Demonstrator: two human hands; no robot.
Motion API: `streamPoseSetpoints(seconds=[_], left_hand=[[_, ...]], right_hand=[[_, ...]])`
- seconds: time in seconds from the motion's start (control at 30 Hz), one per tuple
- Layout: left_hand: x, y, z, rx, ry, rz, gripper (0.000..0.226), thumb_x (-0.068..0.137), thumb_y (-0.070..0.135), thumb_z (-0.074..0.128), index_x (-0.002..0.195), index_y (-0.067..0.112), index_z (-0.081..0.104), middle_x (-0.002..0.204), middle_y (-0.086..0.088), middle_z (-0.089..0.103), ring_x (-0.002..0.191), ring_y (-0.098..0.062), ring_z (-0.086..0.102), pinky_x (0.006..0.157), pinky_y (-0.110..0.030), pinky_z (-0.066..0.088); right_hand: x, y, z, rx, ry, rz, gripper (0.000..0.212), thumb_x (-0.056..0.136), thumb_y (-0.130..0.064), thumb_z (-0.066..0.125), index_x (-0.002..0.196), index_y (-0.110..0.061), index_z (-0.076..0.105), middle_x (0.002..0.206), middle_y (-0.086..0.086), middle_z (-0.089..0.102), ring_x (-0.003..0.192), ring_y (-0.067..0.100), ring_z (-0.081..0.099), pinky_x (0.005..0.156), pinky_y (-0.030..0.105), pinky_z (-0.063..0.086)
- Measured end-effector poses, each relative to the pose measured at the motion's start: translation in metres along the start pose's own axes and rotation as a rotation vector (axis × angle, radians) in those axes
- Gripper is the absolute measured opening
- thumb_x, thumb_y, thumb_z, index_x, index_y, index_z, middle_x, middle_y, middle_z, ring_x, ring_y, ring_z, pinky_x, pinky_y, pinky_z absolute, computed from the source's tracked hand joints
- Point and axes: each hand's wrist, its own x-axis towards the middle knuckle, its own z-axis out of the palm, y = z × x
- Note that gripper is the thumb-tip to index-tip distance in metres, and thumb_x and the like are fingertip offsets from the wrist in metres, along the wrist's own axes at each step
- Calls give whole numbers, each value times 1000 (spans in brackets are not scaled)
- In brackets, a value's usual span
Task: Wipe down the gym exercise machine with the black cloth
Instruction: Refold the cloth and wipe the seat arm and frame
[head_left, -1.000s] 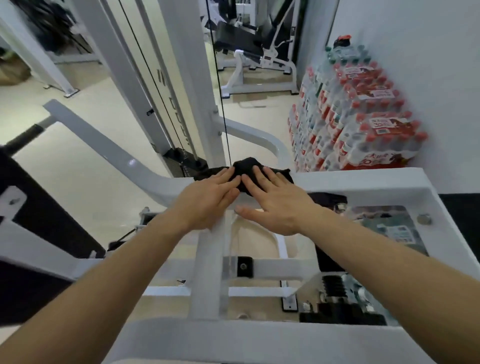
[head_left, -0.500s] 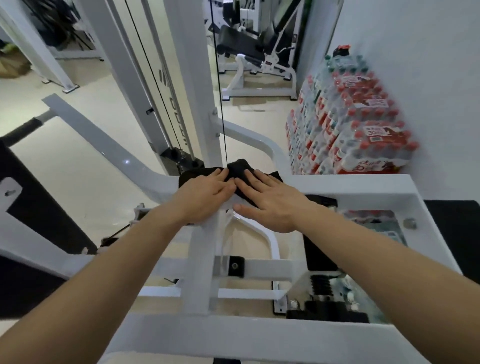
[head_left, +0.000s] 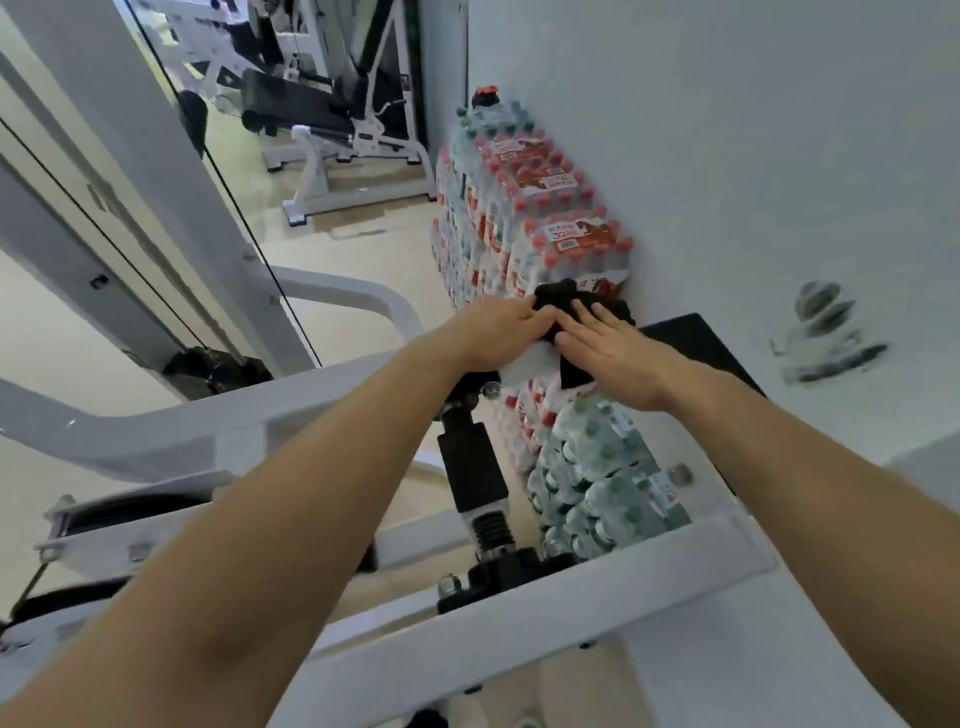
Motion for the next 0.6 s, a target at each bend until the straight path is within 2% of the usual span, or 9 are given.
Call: streamPoseSetpoints(seconds=[0.07, 0.13, 0.2, 0.3, 0.37, 0.47, 0.6], left_hand=[[11, 7, 4, 29, 18, 46, 53, 106, 52, 28, 137, 21, 58, 141, -8, 57, 120, -27, 55, 93, -33, 38], [11, 6, 5, 47, 28, 93, 45, 106, 48, 35, 130, 25, 65, 150, 4, 49, 112, -20, 59, 86, -28, 38], [4, 0, 4, 90, 40, 114, 40, 106, 47, 37, 133, 32, 63, 156, 12, 40, 104, -14, 59, 83, -27, 39], [-11, -18, 3, 115, 65, 98, 40, 106, 45, 37, 137, 32, 59, 157, 14, 36, 113, -17, 60, 89, -29, 44], [-25, -32, 1, 67, 96, 66, 39, 106, 43, 40, 135, 31, 62, 155, 14, 39, 115, -18, 60, 96, -33, 45], [-42, -59, -1, 57, 162, 16, 34, 102, 40, 51, 132, 34, 64, 149, 14, 49, 110, -16, 63, 93, -28, 46], [-53, -72, 0, 103, 285, -35, 33, 90, 37, 69, 123, 36, 70, 131, 11, 66, 104, -16, 66, 88, -28, 48]], right_hand=[[-7, 8, 0, 55, 37, 42, 73, 90, -64, -11, 154, -30, -13, 167, -3, -11, 153, 18, -15, 126, 46, 2], [-13, 10, 2, 153, 82, 99, 68, 100, -63, 4, 159, -30, 1, 168, -7, -3, 154, 14, -8, 126, 43, 2], [-16, 4, 3, 167, 110, 104, 65, 102, -61, 12, 160, -31, 7, 168, -6, -1, 154, 15, -4, 126, 42, 4], [-14, -14, 8, 174, 120, 67, 65, 103, -61, 16, 160, -31, 8, 168, -5, -1, 155, 17, -4, 125, 40, 4], [-8, -30, 13, 177, 122, 38, 65, 103, -60, 19, 160, -32, 7, 168, -6, -2, 155, 17, -6, 124, 39, 4], [4, -54, 18, 168, 150, -28, 62, 105, -55, 25, 160, -32, 9, 168, -6, 1, 155, 16, -4, 124, 38, 7], [9, -69, 24, 137, 251, -92, 58, 105, -39, 39, 159, -32, 20, 167, -6, 14, 154, 16, 9, 122, 38, 21]])
